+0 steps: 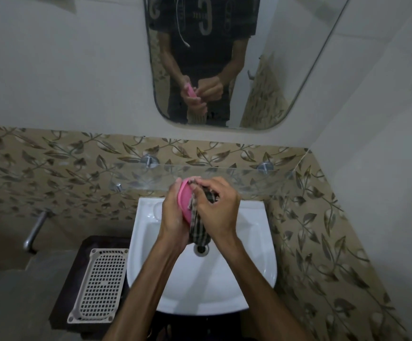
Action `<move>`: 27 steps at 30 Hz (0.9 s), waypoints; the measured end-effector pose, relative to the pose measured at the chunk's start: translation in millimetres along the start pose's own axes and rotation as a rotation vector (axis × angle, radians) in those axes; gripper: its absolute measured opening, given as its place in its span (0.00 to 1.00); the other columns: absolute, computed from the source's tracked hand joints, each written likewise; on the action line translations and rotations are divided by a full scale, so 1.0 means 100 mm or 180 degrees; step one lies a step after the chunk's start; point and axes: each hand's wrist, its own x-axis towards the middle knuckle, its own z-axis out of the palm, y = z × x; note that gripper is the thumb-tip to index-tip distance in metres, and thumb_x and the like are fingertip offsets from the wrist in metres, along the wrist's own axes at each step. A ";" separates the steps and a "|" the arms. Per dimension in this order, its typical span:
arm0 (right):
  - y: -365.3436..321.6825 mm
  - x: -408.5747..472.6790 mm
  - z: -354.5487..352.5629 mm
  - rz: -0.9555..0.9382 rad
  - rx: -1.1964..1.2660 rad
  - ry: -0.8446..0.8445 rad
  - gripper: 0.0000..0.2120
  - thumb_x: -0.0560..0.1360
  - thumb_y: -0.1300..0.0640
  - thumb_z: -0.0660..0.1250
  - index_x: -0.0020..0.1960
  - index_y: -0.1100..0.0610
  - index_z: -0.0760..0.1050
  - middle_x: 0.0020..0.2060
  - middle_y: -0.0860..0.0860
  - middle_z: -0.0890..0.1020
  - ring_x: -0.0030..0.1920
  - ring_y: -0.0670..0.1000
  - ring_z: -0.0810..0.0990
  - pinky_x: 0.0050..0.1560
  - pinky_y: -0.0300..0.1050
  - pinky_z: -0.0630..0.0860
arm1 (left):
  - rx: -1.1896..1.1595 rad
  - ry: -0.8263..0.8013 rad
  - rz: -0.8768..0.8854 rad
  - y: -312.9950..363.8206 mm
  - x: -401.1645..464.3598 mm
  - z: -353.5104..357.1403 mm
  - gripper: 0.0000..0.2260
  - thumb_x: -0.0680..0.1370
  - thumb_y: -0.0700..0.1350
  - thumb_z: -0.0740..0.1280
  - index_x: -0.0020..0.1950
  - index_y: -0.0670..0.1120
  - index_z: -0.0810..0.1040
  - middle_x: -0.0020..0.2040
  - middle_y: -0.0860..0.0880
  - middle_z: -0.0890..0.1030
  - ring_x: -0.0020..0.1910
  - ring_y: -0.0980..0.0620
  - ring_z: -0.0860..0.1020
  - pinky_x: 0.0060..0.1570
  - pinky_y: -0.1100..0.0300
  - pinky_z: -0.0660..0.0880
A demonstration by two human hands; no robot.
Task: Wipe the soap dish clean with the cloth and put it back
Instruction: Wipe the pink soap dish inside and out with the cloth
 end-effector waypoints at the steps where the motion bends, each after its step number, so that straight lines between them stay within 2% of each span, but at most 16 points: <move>1: 0.05 -0.01 0.00 0.0228 0.0028 0.0013 0.08 0.74 0.63 0.77 0.53 0.55 0.87 0.46 0.48 0.86 0.46 0.41 0.83 0.48 0.32 0.79 | 0.0096 -0.0015 0.0053 -0.02 0.00 0.00 0.23 0.84 0.58 0.59 0.60 0.41 0.83 0.53 0.40 0.86 0.51 0.44 0.85 0.55 0.49 0.79; 3: 0.14 -0.14 0.01 0.0598 -0.0005 0.0080 0.05 0.75 0.61 0.77 0.50 0.54 0.87 0.43 0.45 0.85 0.44 0.41 0.82 0.45 0.29 0.77 | 0.0204 0.0082 0.0285 -0.10 0.04 -0.02 0.22 0.85 0.56 0.57 0.62 0.40 0.81 0.51 0.42 0.85 0.49 0.45 0.84 0.52 0.51 0.80; 5: 0.20 -0.36 0.04 0.0833 -0.0095 0.0092 0.04 0.75 0.61 0.77 0.47 0.53 0.86 0.40 0.43 0.84 0.42 0.40 0.82 0.42 0.28 0.76 | 0.0103 0.0214 0.0333 -0.13 0.09 -0.06 0.19 0.85 0.53 0.57 0.61 0.41 0.80 0.45 0.45 0.83 0.42 0.49 0.82 0.43 0.56 0.81; 7: 0.27 -0.54 0.07 0.1348 0.0136 -0.0016 0.04 0.76 0.61 0.76 0.46 0.53 0.87 0.38 0.41 0.85 0.41 0.40 0.84 0.42 0.30 0.78 | 0.0114 0.0269 0.0364 -0.14 0.13 -0.10 0.19 0.84 0.53 0.58 0.61 0.40 0.80 0.45 0.45 0.81 0.40 0.50 0.80 0.38 0.57 0.78; 10: 0.35 -0.66 0.08 0.1967 0.0333 -0.0066 0.05 0.76 0.61 0.75 0.45 0.52 0.88 0.37 0.42 0.87 0.41 0.41 0.86 0.45 0.39 0.83 | 0.0369 0.0411 0.0506 -0.19 0.19 -0.15 0.18 0.84 0.52 0.59 0.60 0.40 0.81 0.48 0.44 0.82 0.44 0.48 0.79 0.40 0.55 0.75; 13: 0.35 -0.72 0.06 0.2109 0.0205 -0.0172 0.09 0.77 0.60 0.74 0.41 0.49 0.86 0.36 0.41 0.87 0.40 0.38 0.84 0.43 0.33 0.80 | 0.0496 0.0440 0.0504 -0.23 0.19 -0.15 0.18 0.83 0.52 0.61 0.58 0.40 0.82 0.47 0.45 0.83 0.44 0.49 0.80 0.39 0.55 0.74; 15: 0.39 -0.72 0.02 0.2294 0.0214 -0.0402 0.12 0.77 0.61 0.73 0.39 0.46 0.85 0.35 0.42 0.87 0.40 0.39 0.85 0.45 0.38 0.82 | 0.0757 0.0498 0.0581 -0.27 0.22 -0.17 0.17 0.82 0.52 0.62 0.57 0.40 0.83 0.46 0.45 0.84 0.44 0.50 0.81 0.39 0.55 0.75; 18: 0.42 -0.66 -0.05 0.2823 0.0772 -0.0669 0.11 0.78 0.64 0.72 0.41 0.53 0.87 0.38 0.50 0.89 0.41 0.50 0.87 0.49 0.48 0.85 | 0.1320 0.0586 0.0819 -0.31 0.32 -0.19 0.15 0.82 0.53 0.62 0.52 0.45 0.84 0.47 0.45 0.86 0.47 0.46 0.83 0.44 0.52 0.77; 21: 0.39 -0.63 -0.15 0.3055 0.1393 -0.0371 0.06 0.77 0.67 0.72 0.45 0.61 0.87 0.40 0.57 0.89 0.41 0.56 0.87 0.45 0.47 0.84 | 0.1923 0.0448 0.1056 -0.26 0.44 -0.19 0.15 0.81 0.58 0.62 0.47 0.51 0.84 0.45 0.46 0.85 0.47 0.46 0.83 0.47 0.51 0.78; 23: 0.38 -0.61 -0.24 0.3162 0.1555 -0.0147 0.03 0.76 0.67 0.73 0.46 0.63 0.86 0.39 0.58 0.88 0.38 0.56 0.87 0.40 0.45 0.83 | 0.2150 0.0348 0.1282 -0.18 0.51 -0.19 0.16 0.79 0.60 0.63 0.47 0.50 0.83 0.43 0.47 0.84 0.44 0.51 0.81 0.45 0.54 0.76; 25: 0.36 -0.61 -0.30 0.3282 0.1697 -0.0077 0.02 0.75 0.69 0.73 0.45 0.66 0.85 0.35 0.59 0.87 0.32 0.54 0.86 0.32 0.42 0.82 | 0.2797 0.0298 0.1846 -0.08 0.62 -0.20 0.18 0.77 0.62 0.63 0.48 0.48 0.81 0.43 0.49 0.81 0.42 0.53 0.78 0.45 0.57 0.74; 27: 0.36 -0.66 -0.33 0.3340 0.1769 -0.0095 0.01 0.75 0.71 0.73 0.45 0.69 0.84 0.34 0.61 0.86 0.30 0.55 0.85 0.29 0.43 0.81 | 0.4042 0.0356 0.2671 0.03 0.82 -0.25 0.18 0.76 0.62 0.64 0.52 0.49 0.78 0.47 0.51 0.79 0.44 0.53 0.75 0.49 0.57 0.73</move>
